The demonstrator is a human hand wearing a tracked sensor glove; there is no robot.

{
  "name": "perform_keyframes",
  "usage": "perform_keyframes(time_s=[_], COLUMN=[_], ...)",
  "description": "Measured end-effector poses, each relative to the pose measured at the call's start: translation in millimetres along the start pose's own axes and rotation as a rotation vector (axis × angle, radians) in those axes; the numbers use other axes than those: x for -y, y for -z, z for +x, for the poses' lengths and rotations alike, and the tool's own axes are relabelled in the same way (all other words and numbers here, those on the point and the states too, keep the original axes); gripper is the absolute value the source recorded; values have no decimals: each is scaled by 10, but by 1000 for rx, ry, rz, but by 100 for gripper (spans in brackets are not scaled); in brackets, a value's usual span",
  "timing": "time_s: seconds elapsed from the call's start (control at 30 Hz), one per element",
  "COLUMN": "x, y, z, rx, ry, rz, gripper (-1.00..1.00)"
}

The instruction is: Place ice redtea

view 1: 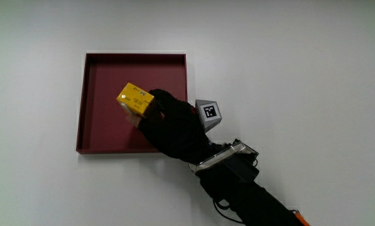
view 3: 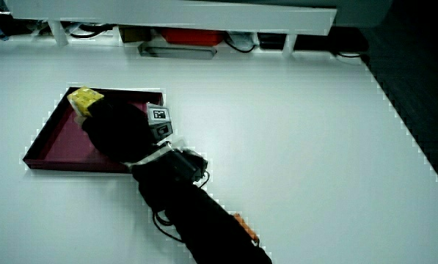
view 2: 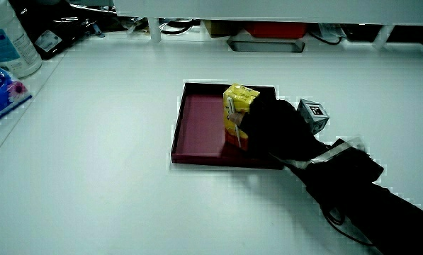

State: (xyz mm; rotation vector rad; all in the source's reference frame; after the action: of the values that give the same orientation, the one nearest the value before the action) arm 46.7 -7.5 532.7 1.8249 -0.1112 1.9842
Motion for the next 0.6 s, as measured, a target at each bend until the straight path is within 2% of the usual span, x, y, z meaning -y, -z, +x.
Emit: perform_keyframes(time_s=[0.03,0.2,0.23,0.27,0.33,0.37,0.47,0.5,0.6], x=[-8,5,4,15,20,20,29,27,33], y=[-8,-34,-43,-44,-39,-50,-43,-47,-55], z=[24,12,40,31,19,39,37,53,64], rx=[-22,-20,-20,-18,-36,-11,-36,-13,-15], ry=[2,28,16,34,22,27,26,27,38], rz=[-5,-18,-22,-18,-25,-23,-25,-21,-16], gripper=[0,0,0,0,0,-3,-13,-16,-25])
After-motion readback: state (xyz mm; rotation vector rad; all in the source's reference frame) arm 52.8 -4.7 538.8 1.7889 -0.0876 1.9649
